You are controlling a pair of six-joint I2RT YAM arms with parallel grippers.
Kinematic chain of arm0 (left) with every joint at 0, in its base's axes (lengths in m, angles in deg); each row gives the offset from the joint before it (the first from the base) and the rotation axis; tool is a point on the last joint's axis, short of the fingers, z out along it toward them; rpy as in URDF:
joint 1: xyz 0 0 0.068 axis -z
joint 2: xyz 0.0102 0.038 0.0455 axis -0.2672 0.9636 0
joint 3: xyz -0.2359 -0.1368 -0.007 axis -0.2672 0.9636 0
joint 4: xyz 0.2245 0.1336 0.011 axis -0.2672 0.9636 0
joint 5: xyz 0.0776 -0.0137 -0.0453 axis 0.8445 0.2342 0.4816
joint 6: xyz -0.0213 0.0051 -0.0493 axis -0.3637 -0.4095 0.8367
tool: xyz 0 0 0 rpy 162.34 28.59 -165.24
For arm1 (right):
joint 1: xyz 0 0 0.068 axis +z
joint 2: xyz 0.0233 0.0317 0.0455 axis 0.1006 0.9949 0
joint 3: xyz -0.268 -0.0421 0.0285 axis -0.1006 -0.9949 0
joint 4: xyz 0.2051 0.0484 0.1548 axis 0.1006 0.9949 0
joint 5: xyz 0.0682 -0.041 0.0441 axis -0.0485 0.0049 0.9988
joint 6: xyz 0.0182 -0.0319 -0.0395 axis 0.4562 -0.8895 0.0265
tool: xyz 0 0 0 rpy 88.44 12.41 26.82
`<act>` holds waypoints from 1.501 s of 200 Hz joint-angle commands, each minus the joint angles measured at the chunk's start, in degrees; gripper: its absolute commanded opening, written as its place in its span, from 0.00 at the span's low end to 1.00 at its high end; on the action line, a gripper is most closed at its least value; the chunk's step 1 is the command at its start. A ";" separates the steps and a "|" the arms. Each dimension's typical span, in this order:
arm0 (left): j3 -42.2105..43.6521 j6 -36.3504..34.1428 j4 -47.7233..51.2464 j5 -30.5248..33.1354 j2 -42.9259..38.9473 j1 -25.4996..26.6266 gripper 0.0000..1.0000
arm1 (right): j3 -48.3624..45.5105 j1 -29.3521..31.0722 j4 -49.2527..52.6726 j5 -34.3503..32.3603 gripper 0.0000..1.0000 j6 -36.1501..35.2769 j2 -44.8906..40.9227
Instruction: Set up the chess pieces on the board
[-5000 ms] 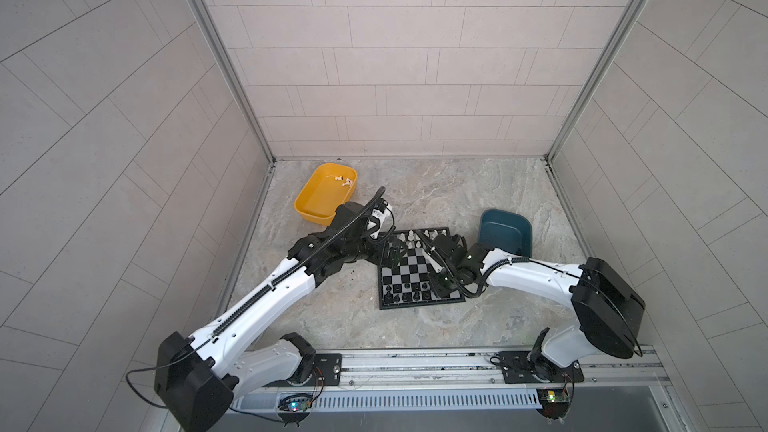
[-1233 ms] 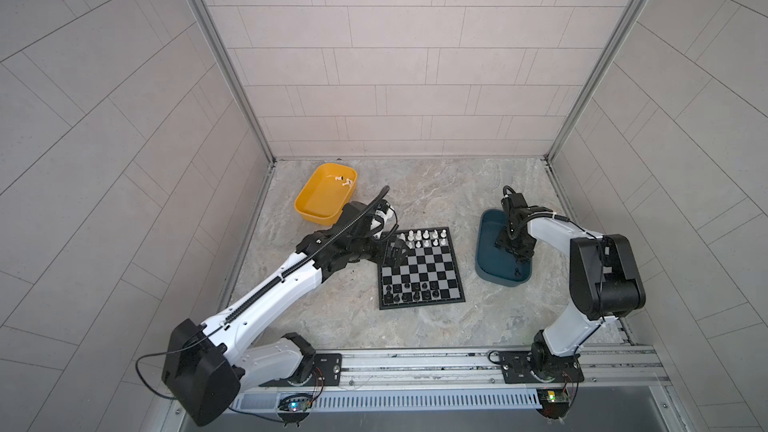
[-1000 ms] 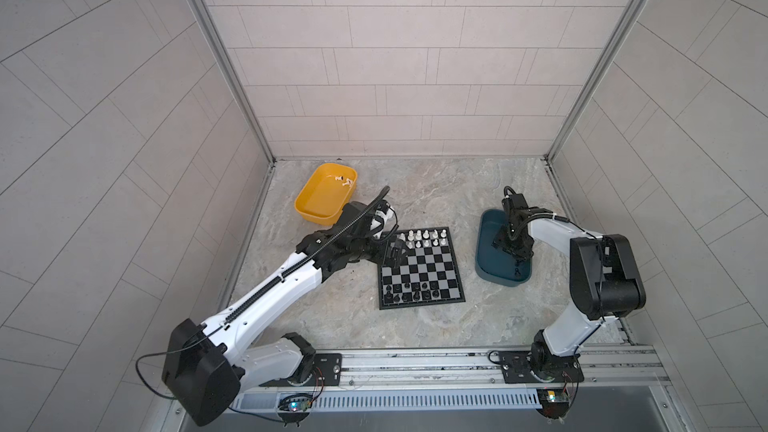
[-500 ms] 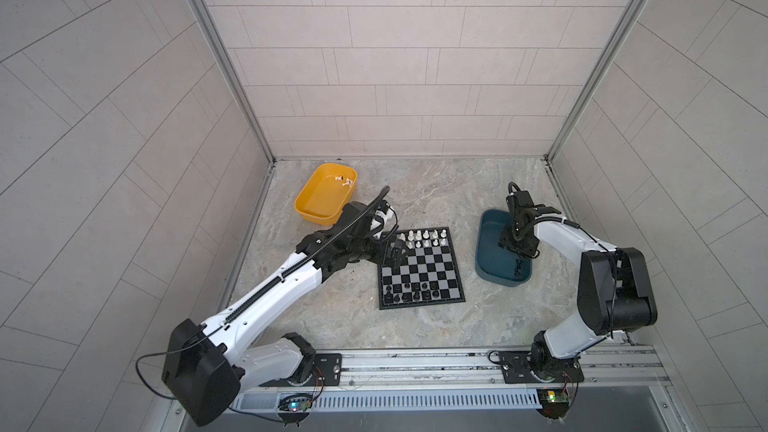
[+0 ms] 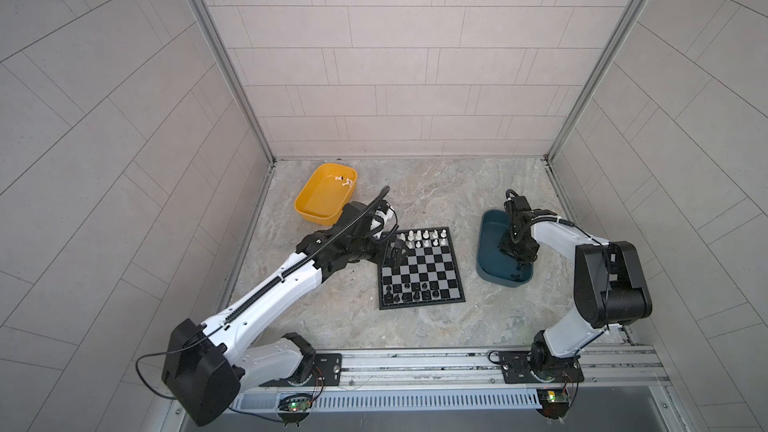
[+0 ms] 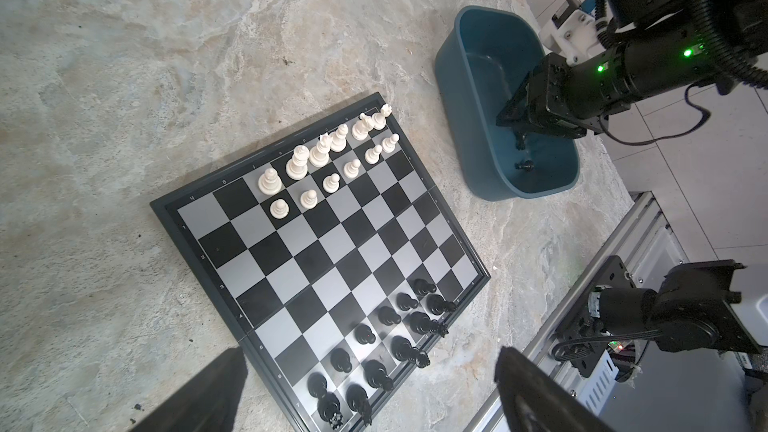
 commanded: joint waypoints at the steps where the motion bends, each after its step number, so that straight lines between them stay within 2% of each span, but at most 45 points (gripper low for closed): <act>1: -1.21 -0.67 0.74 0.14 0.19 -0.24 1.00 | -1.82 -0.27 1.01 0.06 0.46 4.22 0.43; 32: -1.28 -0.64 0.73 0.15 0.37 -0.24 1.00 | -1.85 0.03 -2.85 4.35 0.46 1.96 0.68; 58: -1.22 -0.58 0.72 0.20 0.43 -0.24 1.00 | 0.06 0.33 -2.62 2.38 0.46 -3.85 -2.75; 91: -1.18 -0.58 0.55 -0.12 0.54 -0.24 1.00 | 4.98 -0.62 3.41 -6.20 0.48 -8.08 -3.83; 136: -1.22 -0.66 0.72 -0.04 0.37 -0.22 1.00 | 7.63 -2.31 4.00 -5.56 0.49 -9.95 1.29; 163: -1.15 -0.67 0.73 -0.19 0.41 -0.24 1.00 | 8.57 -2.46 3.89 -6.40 0.50 -10.24 3.89; 243: -1.47 -0.67 0.92 -0.28 0.63 -0.24 1.00 | 7.38 -3.57 1.97 -2.18 0.50 -6.35 8.02; 272: -1.48 -0.79 0.99 -0.14 0.54 -0.32 1.00 | 5.42 -5.05 -0.28 1.36 0.49 -5.64 8.50; 300: -1.57 -0.76 0.99 -0.13 0.61 -0.24 1.00 | 4.92 -5.43 -0.97 1.29 0.46 -6.26 8.04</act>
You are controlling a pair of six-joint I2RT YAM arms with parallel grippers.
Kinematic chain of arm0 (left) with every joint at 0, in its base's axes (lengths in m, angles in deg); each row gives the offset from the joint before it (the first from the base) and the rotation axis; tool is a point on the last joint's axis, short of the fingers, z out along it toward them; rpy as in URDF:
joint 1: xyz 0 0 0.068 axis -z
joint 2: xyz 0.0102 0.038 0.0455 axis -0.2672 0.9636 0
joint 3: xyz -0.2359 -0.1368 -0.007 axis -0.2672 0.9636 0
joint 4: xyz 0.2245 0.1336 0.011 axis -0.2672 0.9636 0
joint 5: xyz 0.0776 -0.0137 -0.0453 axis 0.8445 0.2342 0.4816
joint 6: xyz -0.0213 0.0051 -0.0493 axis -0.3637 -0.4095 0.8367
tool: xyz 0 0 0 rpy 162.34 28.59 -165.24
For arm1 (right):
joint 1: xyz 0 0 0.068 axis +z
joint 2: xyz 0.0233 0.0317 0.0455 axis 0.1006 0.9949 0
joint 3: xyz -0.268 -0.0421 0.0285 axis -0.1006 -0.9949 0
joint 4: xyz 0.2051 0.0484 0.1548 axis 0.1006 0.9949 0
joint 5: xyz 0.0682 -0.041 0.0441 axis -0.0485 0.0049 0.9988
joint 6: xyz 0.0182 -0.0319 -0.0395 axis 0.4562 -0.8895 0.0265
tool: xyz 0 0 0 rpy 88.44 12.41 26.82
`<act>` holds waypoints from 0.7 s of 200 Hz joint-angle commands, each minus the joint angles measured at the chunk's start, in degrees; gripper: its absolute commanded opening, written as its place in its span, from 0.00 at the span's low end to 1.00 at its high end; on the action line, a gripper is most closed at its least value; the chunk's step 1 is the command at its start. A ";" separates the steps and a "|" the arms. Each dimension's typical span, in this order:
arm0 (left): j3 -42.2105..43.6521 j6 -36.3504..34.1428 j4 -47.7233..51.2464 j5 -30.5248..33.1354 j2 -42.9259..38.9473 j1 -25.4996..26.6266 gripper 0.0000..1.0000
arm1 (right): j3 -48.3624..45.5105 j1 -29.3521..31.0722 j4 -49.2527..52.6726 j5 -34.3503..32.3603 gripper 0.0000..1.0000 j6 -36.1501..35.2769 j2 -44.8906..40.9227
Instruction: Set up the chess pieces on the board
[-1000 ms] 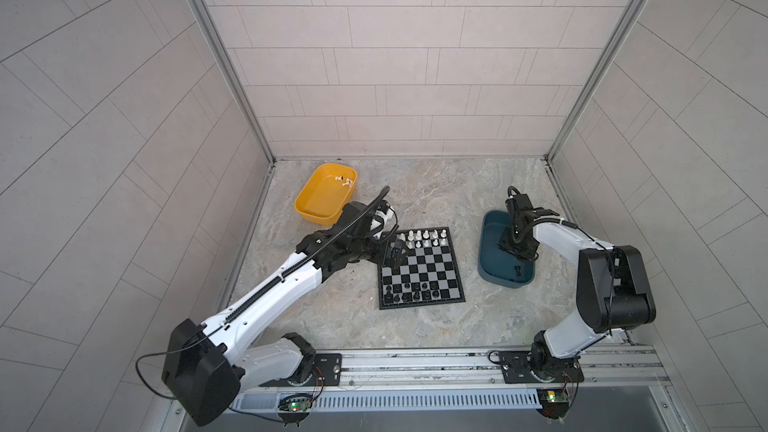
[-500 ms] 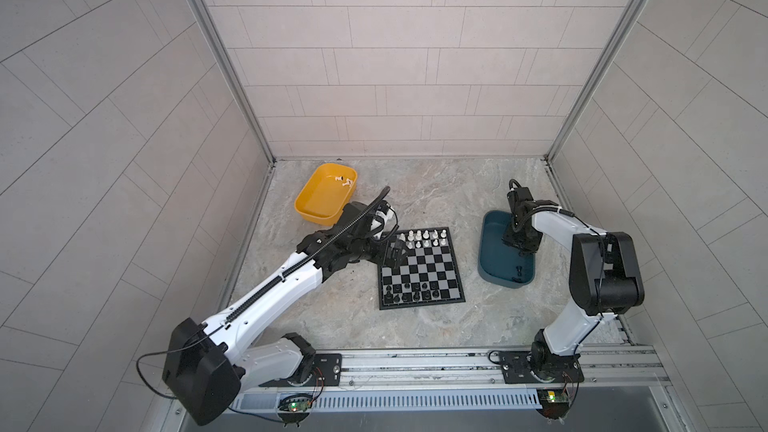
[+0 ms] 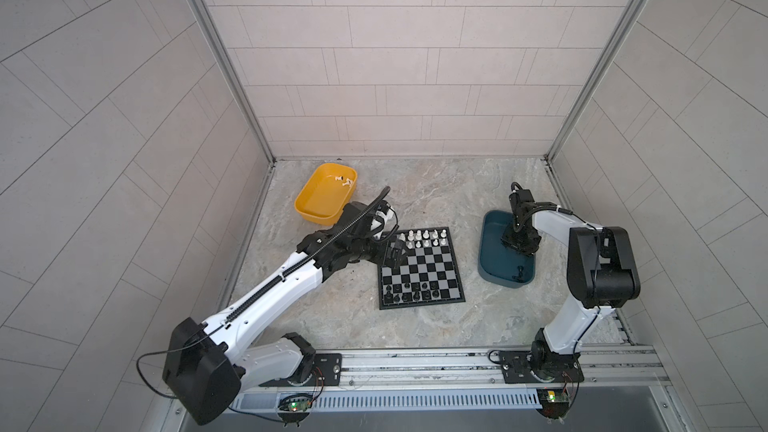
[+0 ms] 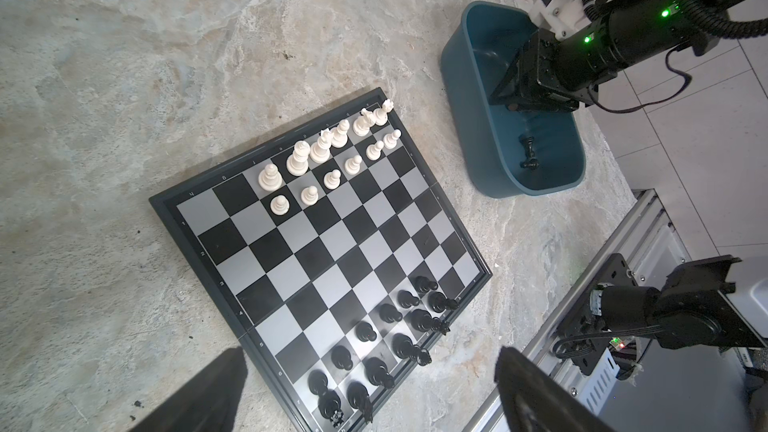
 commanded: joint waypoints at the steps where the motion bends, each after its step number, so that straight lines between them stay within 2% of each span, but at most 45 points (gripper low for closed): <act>1: -1.57 -0.76 0.64 -0.10 0.29 -0.24 1.00 | -2.29 -0.94 -0.09 0.03 0.46 0.98 0.45; 63: -1.62 -0.79 0.64 -0.10 0.38 -0.24 1.00 | -3.72 -2.17 -1.20 1.11 0.30 1.41 -0.22; 104: -1.64 -0.77 0.64 -0.19 0.38 -0.25 1.00 | -4.44 -2.69 -2.58 2.93 0.24 1.43 0.12; 115: -1.59 -0.68 0.60 -0.21 0.40 -0.24 1.00 | -4.65 -2.88 -2.87 3.65 0.20 1.47 0.18; 140: -1.54 -0.68 0.69 -0.21 0.35 -0.23 1.00 | -5.61 -2.95 -2.80 3.57 0.19 2.03 -1.30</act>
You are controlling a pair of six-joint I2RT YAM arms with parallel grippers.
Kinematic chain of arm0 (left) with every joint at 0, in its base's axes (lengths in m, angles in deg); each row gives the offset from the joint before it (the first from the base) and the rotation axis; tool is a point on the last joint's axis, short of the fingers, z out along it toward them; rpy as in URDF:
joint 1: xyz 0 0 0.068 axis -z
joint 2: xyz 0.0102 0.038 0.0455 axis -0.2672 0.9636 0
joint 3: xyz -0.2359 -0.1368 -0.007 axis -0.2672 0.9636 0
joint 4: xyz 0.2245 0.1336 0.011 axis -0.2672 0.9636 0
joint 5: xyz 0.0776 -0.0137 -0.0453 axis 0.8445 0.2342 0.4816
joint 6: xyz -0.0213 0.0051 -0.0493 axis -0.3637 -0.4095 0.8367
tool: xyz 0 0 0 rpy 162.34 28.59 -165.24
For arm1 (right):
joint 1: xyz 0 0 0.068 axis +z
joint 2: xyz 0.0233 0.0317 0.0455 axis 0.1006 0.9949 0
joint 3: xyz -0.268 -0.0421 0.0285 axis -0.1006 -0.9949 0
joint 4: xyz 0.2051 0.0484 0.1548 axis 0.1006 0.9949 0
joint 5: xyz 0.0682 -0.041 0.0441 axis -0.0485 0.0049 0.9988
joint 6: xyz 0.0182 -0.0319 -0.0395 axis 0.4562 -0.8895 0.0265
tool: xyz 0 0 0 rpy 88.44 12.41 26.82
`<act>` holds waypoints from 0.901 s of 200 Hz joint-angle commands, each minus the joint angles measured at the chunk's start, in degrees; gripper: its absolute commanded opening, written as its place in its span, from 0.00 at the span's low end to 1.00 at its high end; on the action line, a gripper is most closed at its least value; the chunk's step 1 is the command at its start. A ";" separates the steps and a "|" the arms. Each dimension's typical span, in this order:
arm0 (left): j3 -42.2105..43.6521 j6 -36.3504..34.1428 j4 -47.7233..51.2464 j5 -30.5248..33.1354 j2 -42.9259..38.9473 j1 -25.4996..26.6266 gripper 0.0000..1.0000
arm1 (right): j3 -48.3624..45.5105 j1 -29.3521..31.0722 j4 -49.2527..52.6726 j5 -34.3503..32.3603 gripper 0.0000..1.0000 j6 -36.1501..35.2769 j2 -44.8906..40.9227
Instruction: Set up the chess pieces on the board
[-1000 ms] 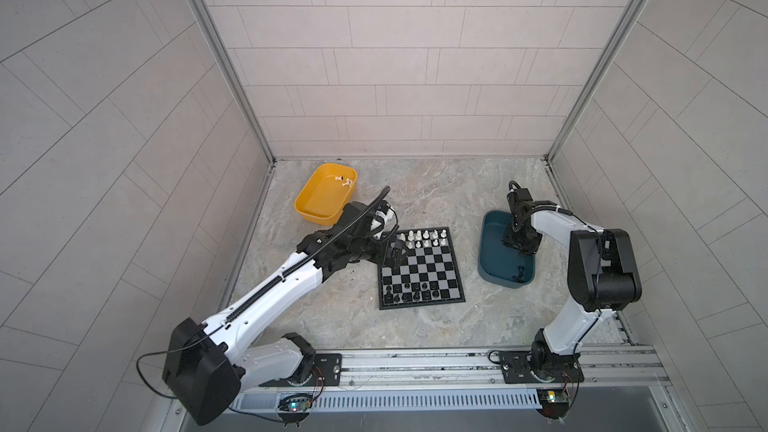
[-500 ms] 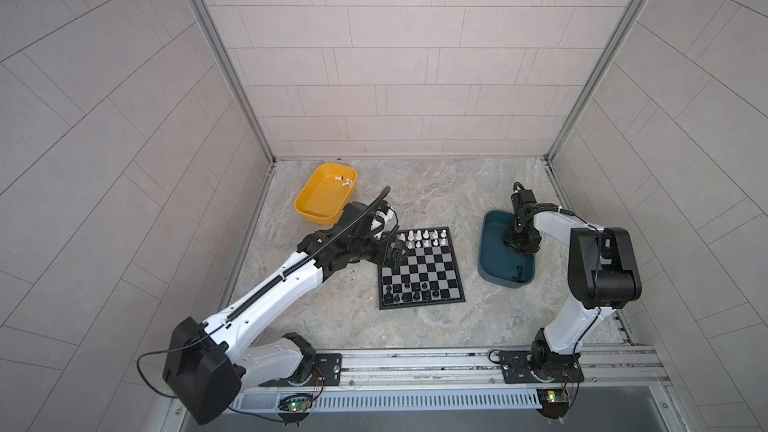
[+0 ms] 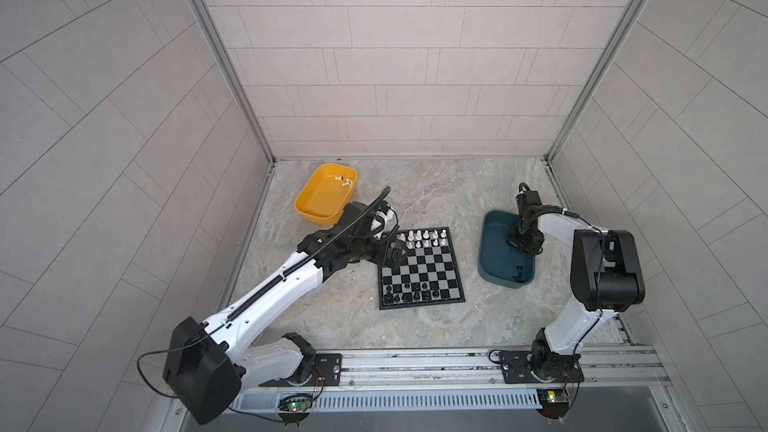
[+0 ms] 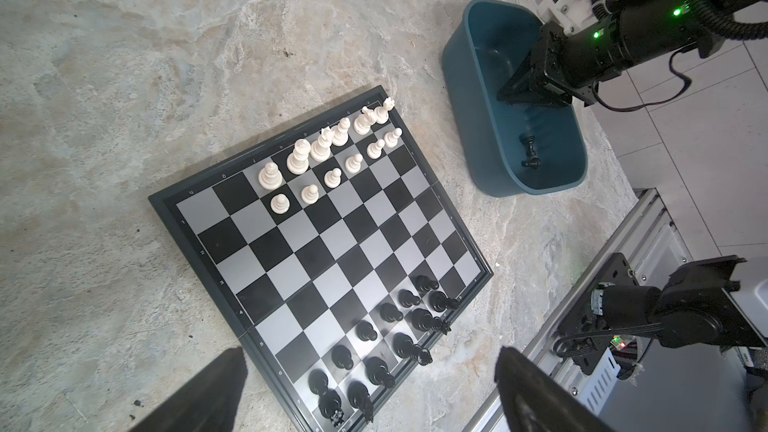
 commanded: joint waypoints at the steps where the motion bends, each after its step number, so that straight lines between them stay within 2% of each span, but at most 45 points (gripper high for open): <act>1: -1.49 -0.65 0.64 -0.21 0.15 -0.24 1.00 | -2.87 -0.38 1.58 0.27 0.19 1.05 0.28; 30: -1.53 -0.62 0.53 -0.43 0.07 -0.24 1.00 | -2.87 -1.24 1.92 0.47 0.18 1.38 -0.46; 46: -1.45 -0.62 0.53 -0.38 -0.01 -0.23 1.00 | -2.38 -1.23 1.66 1.12 0.26 0.60 -0.49; 104: -1.22 -0.62 0.18 -0.47 0.00 -0.24 1.00 | -0.33 -1.21 2.07 0.84 0.38 0.29 -2.36; 154: -1.26 -0.60 0.22 -0.56 -0.28 -0.20 1.00 | 9.49 -1.26 8.14 -4.57 0.46 -7.61 2.00; 180: -1.22 -0.67 0.26 -0.44 -0.37 -0.20 1.00 | 10.07 -1.26 7.52 -3.71 0.47 -8.92 3.96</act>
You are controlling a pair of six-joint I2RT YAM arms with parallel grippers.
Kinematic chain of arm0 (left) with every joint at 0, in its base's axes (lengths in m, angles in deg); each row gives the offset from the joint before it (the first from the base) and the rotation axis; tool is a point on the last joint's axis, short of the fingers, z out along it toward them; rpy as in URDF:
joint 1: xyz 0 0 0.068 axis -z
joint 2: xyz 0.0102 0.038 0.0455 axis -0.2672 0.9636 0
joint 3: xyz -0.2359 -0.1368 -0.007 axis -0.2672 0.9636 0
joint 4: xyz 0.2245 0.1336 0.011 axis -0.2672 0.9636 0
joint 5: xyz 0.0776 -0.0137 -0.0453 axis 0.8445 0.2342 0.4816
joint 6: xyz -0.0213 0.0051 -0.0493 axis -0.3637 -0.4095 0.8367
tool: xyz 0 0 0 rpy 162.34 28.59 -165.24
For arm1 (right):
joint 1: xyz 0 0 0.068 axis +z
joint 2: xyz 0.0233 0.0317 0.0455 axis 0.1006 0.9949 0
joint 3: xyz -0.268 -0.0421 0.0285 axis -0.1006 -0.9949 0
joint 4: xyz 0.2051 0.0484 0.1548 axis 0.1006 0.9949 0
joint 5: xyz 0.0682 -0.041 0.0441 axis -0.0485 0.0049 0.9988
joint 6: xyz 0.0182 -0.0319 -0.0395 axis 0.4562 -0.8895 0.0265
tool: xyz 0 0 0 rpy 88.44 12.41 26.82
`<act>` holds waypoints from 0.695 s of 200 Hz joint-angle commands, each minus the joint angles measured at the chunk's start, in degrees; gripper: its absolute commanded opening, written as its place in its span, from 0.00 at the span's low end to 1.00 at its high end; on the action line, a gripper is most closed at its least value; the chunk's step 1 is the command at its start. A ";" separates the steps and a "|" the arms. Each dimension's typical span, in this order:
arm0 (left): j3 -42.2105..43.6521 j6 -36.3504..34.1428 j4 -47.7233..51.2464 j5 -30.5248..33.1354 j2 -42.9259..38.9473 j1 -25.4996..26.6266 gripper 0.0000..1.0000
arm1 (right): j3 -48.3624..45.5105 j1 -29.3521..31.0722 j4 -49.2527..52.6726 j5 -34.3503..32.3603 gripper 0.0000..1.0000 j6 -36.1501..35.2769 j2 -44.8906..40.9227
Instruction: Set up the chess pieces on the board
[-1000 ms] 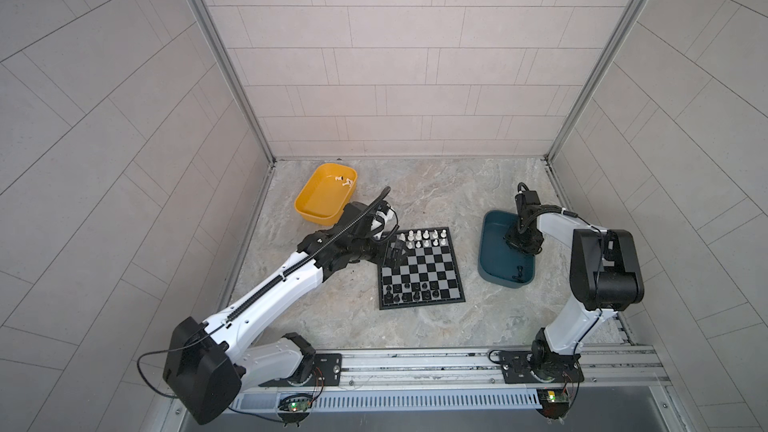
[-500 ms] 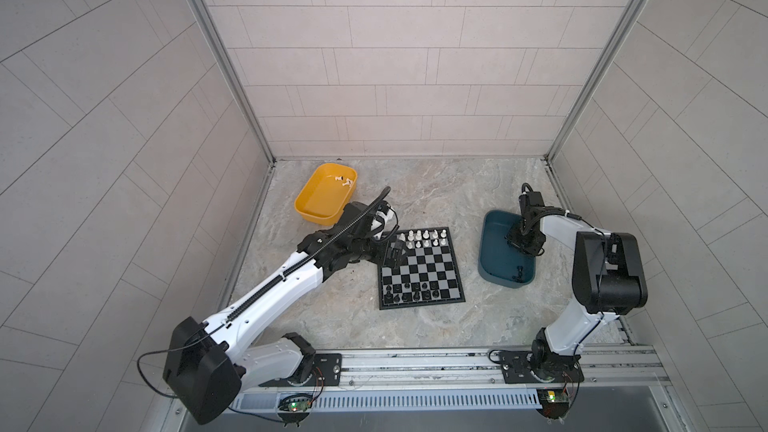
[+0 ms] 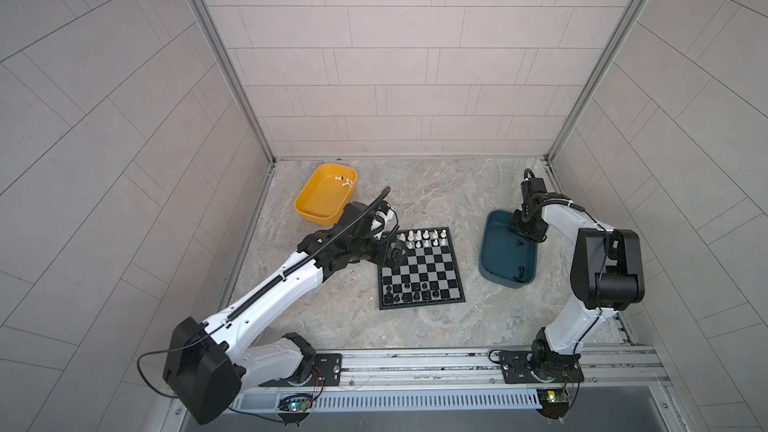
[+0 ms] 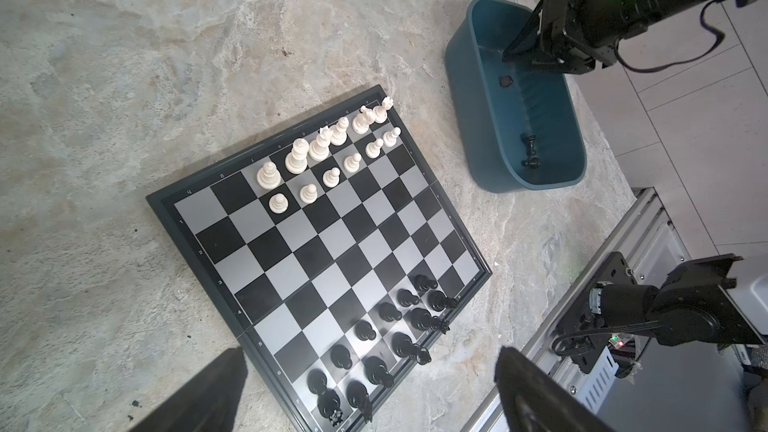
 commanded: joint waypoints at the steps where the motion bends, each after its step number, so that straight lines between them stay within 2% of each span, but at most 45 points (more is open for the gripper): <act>1: -1.21 -0.67 0.28 -0.21 -0.34 -0.22 1.00 | 0.21 -0.26 3.01 -1.56 0.47 -2.82 2.33; 30: -1.30 -0.64 0.28 -0.32 -0.51 -0.24 1.00 | 0.72 -0.30 3.48 -0.55 0.43 -0.54 4.56; 62: -1.38 -0.80 0.38 -0.16 -0.69 -0.20 1.00 | -0.25 0.30 5.48 -3.71 0.43 2.92 3.82; 121: -1.30 -0.82 0.37 -0.43 -0.95 -0.24 1.00 | -0.45 2.75 7.36 -9.18 0.44 1.36 2.62; 139: -1.35 -0.74 0.46 -0.49 -1.08 -0.24 1.00 | -1.06 2.77 7.63 -8.91 0.43 1.95 2.39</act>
